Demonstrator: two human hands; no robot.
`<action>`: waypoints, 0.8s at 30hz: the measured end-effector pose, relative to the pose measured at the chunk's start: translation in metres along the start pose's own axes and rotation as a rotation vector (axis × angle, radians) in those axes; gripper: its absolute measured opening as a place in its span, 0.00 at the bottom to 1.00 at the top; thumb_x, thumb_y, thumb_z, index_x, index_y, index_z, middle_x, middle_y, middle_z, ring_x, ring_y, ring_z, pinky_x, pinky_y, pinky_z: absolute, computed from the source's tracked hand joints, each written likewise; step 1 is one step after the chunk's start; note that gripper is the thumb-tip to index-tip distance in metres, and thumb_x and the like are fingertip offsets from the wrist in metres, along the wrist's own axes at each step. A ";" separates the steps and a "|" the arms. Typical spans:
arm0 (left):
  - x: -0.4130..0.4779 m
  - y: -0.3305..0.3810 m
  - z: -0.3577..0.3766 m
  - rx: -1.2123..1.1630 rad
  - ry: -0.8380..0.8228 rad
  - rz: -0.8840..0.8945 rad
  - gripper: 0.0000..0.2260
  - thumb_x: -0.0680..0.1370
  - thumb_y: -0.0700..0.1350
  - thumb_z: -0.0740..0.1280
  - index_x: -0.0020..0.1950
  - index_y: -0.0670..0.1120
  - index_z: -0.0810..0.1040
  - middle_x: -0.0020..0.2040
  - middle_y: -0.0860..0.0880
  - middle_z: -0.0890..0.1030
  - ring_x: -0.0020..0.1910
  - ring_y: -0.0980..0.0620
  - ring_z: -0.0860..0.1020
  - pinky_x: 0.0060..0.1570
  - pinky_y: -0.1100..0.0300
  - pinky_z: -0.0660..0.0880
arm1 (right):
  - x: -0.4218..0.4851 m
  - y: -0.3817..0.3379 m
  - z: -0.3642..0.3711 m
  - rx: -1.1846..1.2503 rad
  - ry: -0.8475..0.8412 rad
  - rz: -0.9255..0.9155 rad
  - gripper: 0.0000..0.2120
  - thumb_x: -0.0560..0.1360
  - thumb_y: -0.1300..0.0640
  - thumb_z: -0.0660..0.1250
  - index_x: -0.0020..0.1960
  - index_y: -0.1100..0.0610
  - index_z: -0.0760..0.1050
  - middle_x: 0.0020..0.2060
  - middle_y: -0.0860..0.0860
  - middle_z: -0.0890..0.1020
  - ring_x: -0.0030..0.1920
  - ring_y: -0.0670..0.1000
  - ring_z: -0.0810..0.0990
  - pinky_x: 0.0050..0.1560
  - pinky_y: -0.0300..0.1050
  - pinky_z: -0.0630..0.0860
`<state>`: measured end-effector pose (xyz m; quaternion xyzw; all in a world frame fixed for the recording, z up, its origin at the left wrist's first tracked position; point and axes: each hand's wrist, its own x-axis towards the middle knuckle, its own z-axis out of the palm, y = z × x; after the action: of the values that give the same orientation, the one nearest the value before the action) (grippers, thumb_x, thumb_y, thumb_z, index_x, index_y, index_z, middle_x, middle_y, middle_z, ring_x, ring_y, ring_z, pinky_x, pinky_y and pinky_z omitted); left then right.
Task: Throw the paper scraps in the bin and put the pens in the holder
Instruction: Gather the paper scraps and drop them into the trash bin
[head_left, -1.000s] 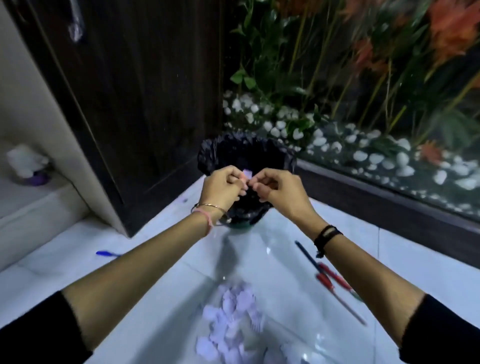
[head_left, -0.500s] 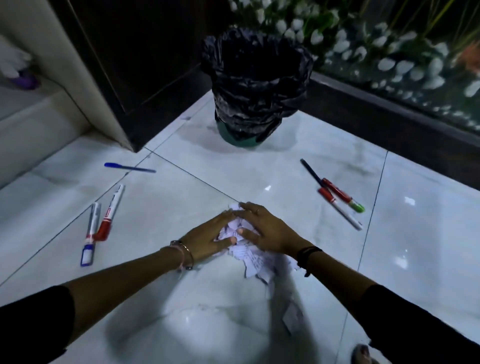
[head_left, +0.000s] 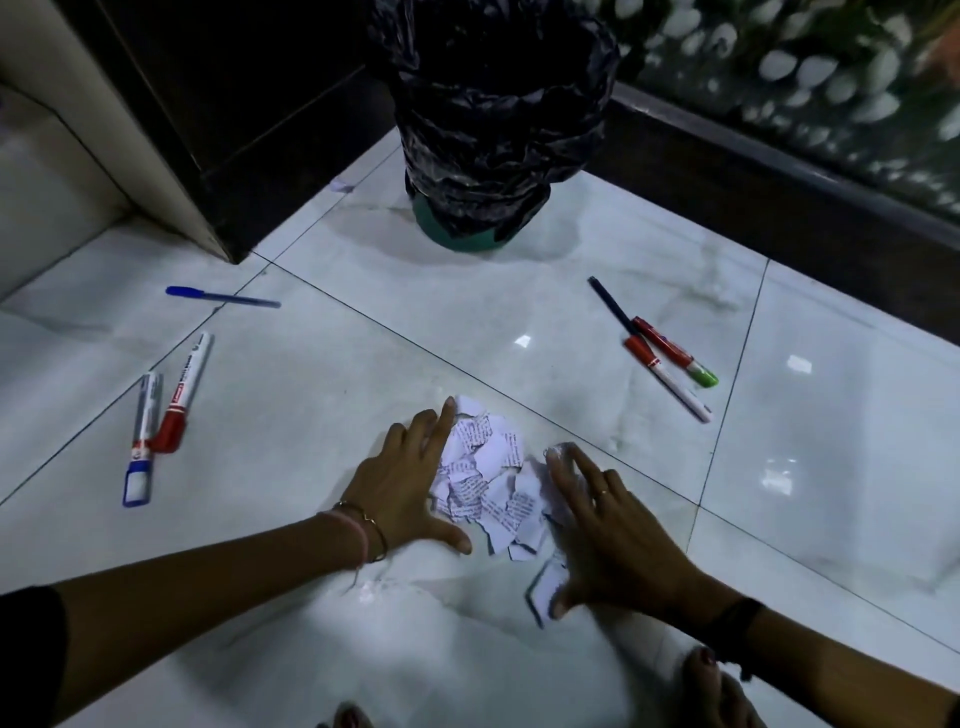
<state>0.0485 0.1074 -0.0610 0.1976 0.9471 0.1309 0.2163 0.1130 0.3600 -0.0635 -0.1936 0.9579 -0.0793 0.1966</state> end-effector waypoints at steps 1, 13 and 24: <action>0.003 0.001 0.000 0.005 -0.009 -0.006 0.66 0.53 0.71 0.71 0.75 0.50 0.33 0.74 0.48 0.55 0.65 0.46 0.64 0.48 0.51 0.74 | 0.008 -0.006 -0.001 0.057 0.011 0.014 0.70 0.52 0.22 0.66 0.75 0.55 0.31 0.77 0.61 0.48 0.72 0.62 0.62 0.66 0.53 0.69; 0.024 0.018 -0.010 0.001 -0.061 0.005 0.49 0.60 0.57 0.77 0.72 0.45 0.55 0.67 0.44 0.62 0.61 0.44 0.70 0.55 0.55 0.70 | 0.087 -0.030 -0.014 0.266 0.094 0.027 0.55 0.58 0.45 0.79 0.76 0.46 0.51 0.66 0.53 0.63 0.59 0.56 0.70 0.46 0.47 0.75; 0.034 0.013 0.001 -0.246 0.093 -0.050 0.16 0.74 0.38 0.65 0.61 0.40 0.68 0.60 0.41 0.69 0.55 0.39 0.75 0.42 0.63 0.64 | 0.105 -0.042 -0.024 0.506 0.198 0.020 0.11 0.69 0.54 0.70 0.42 0.61 0.73 0.44 0.56 0.74 0.42 0.48 0.69 0.40 0.44 0.70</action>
<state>0.0250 0.1337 -0.0702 0.1397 0.9376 0.2495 0.1980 0.0284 0.2816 -0.0683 -0.1201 0.9240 -0.3329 0.1447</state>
